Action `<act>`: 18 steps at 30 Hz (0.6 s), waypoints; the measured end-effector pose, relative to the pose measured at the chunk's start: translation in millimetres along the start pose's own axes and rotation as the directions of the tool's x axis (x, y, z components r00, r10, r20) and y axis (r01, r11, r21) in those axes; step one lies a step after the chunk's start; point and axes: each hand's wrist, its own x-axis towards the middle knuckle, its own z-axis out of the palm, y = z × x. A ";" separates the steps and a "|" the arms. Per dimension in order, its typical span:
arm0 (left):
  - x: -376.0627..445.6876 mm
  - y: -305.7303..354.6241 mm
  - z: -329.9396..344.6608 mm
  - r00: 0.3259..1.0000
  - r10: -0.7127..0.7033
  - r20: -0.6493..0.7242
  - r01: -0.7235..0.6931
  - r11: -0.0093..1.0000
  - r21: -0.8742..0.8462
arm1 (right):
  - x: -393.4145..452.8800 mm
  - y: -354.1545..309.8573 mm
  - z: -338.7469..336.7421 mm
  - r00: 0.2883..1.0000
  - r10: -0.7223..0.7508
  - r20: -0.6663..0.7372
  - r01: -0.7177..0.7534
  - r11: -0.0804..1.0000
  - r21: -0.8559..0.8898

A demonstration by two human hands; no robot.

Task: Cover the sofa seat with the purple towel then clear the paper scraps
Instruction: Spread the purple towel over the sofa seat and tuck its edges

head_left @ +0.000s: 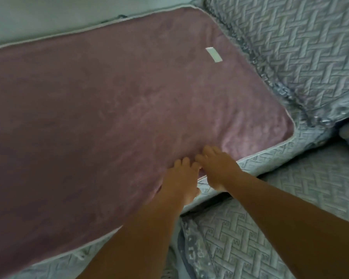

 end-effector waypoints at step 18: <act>16.5 -0.2 -16.9 0.990 0.078 0.121 -0.048 0.970 -0.238 | 31.1 3.7 -26.7 0.940 0.037 0.340 -0.051 0.998 0.034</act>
